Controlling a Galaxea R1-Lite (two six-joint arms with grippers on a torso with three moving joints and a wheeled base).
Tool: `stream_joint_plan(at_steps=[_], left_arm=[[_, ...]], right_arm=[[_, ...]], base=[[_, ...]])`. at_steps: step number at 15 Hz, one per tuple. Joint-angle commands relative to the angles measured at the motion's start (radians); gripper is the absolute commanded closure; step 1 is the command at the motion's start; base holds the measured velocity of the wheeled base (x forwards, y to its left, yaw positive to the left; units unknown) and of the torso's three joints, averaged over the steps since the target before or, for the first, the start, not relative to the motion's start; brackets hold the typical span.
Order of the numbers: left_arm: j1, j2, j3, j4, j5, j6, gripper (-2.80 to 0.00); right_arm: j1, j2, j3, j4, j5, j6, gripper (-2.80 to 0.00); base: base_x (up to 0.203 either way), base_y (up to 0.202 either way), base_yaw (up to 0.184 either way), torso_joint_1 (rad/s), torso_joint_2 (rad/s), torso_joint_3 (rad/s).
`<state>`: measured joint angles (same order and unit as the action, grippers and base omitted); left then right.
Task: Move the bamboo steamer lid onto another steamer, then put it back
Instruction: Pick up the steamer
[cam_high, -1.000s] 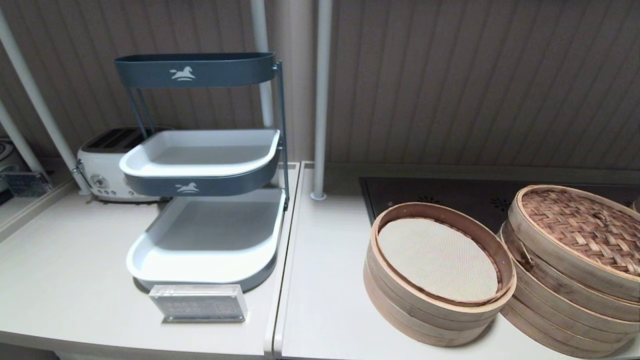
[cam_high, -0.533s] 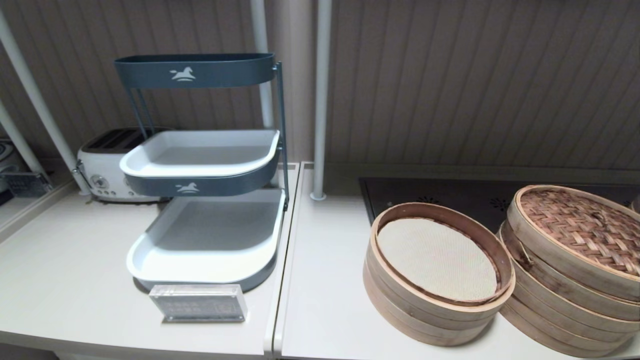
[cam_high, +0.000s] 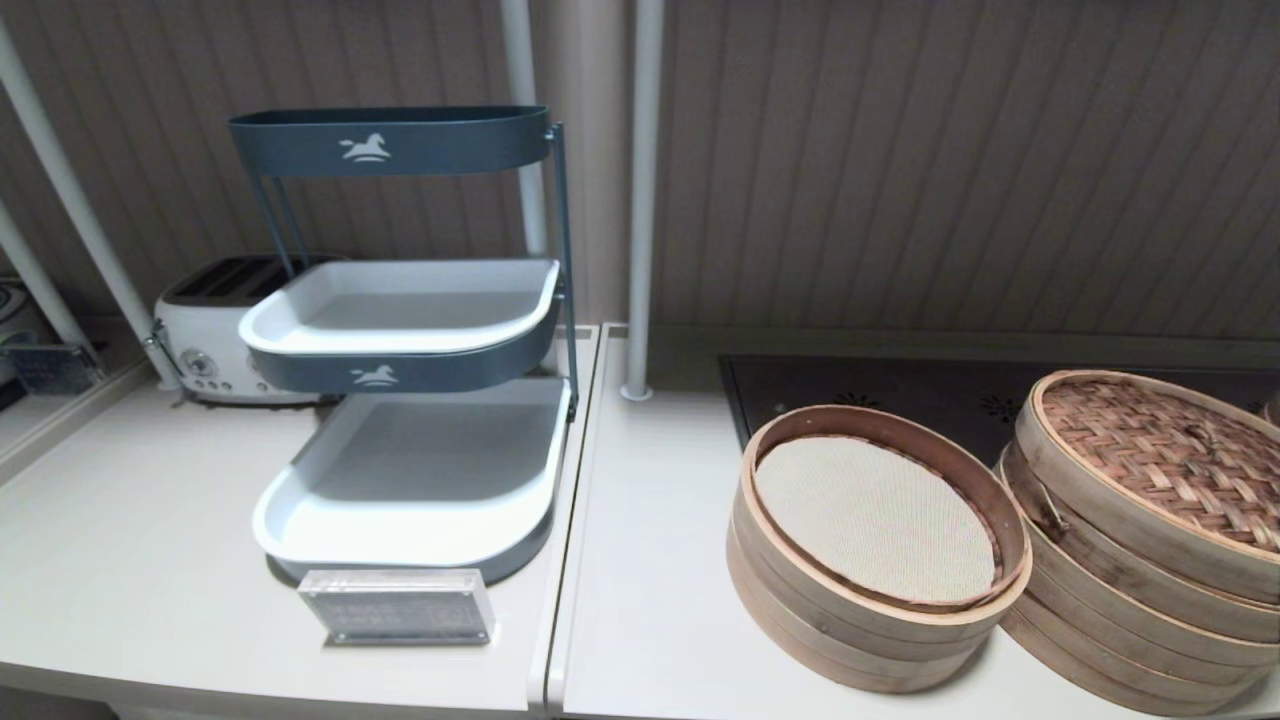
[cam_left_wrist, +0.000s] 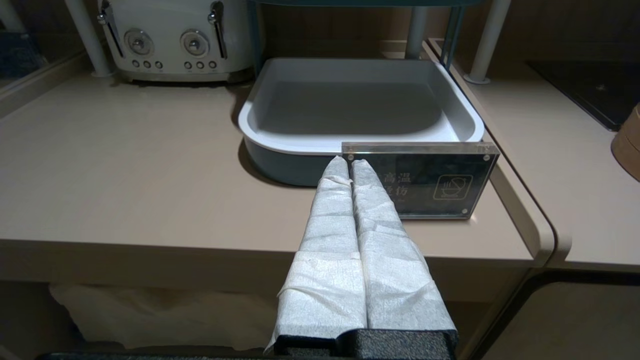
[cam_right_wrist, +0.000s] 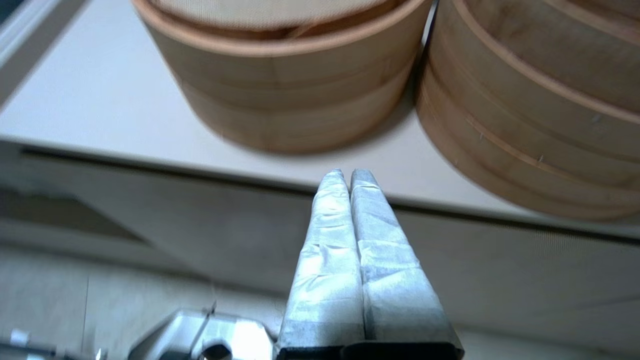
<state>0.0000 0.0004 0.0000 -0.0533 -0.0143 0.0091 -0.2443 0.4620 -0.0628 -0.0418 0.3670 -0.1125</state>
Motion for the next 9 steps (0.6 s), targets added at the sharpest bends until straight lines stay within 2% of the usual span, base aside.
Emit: stream_joint_plan(at_steps=[1,7,9], left_arm=[[0.0,-0.002,0.028,-0.002,-0.001,0.002,0.0],[0.0,-0.002,0.028,0.0,0.0,0.0,0.0],[0.0,-0.003,0.028,0.0,0.0,0.0,0.0]], right_arm=[[-0.004,-0.019,0.055,-0.127,0.0,0.03,0.0],[-0.004,-0.162,0.063,-0.117,-0.009,0.029,0.0],[-0.004,-0.196,0.072,-0.125,-0.04,0.02,0.0]], base=[[0.0,0.0,0.0,0.0,0.0,0.0],[0.0,0.0,0.0,0.0,0.0,0.0],[0.0,0.0,0.0,0.0,0.0,0.0]])
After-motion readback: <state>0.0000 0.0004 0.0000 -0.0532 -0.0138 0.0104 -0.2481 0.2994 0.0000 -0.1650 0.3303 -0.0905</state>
